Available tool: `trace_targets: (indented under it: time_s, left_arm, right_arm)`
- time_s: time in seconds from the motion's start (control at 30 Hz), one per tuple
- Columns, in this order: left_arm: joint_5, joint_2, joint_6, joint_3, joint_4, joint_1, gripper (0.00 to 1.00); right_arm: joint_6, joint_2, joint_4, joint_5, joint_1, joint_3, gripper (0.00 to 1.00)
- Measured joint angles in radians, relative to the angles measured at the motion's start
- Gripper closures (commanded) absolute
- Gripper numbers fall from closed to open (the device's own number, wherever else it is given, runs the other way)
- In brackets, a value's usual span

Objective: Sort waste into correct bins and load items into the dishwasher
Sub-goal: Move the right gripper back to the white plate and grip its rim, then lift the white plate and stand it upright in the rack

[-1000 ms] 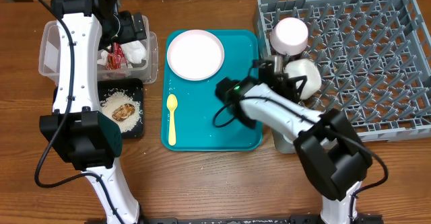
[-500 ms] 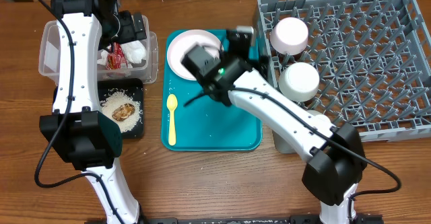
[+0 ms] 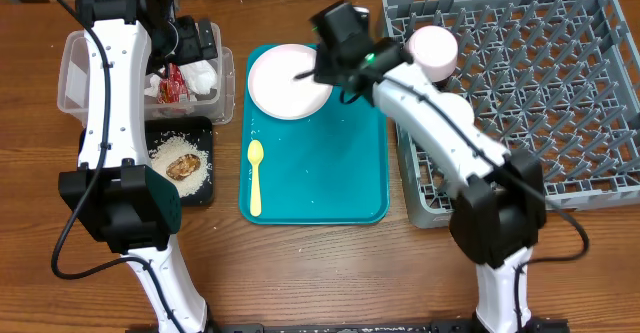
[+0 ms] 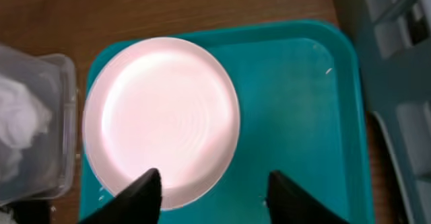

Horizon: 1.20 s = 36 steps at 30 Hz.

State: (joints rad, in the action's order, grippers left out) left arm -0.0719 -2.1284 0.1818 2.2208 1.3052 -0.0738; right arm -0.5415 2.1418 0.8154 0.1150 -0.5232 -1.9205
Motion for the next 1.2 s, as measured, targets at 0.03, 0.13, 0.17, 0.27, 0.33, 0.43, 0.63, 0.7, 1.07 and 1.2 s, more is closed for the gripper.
trace_targets:
  time_s: [0.03,0.13,0.17,0.27,0.33,0.43,0.63,0.7,1.07,1.2]
  left_arm:
    - [0.000,0.000,0.000,0.000,0.000,0.000,0.00]
    - [0.000,0.000,0.000,0.000,0.000,0.000,0.00]
    - [0.000,0.000,0.000,0.000,0.000,0.000,0.00]
    - [0.000,0.000,0.000,0.000,0.000,0.000,0.00]
    - [0.000,0.000,0.000,0.000,0.000,0.000,0.00]
    - [0.000,0.000,0.000,0.000,0.000,0.000,0.00]
    - [0.000,0.000,0.000,0.000,0.000,0.000,0.00]
    - [0.000,0.000,0.000,0.000,0.000,0.000,0.00]
    - [0.000,0.000,0.000,0.000,0.000,0.000,0.00]
    - [0.000,0.000,0.000,0.000,0.000,0.000,0.00]
  right_arm:
    - [0.000,0.024,-0.013,-0.033,0.017,0.000,0.57]
    - [-0.002,0.114,-0.042,-0.113,0.039,0.000,0.61]
    - [-0.005,0.136,-0.045,-0.126,0.036,0.000,0.62]
    - [-0.010,0.184,-0.049,-0.151,0.026,0.000,0.63]
    - [-0.013,0.205,-0.060,-0.163,0.021,0.000,0.66]
    - [-0.020,0.224,-0.066,-0.171,0.018,0.000,0.77]
    - [-0.045,0.240,-0.059,-0.170,0.019,0.000,0.95]
    - [-0.048,0.240,-0.044,-0.169,0.019,0.000,0.96]
    - [-0.040,0.232,0.058,-0.154,0.037,-0.013,0.96]
    - [0.022,0.210,0.122,-0.121,0.063,-0.013,0.96]
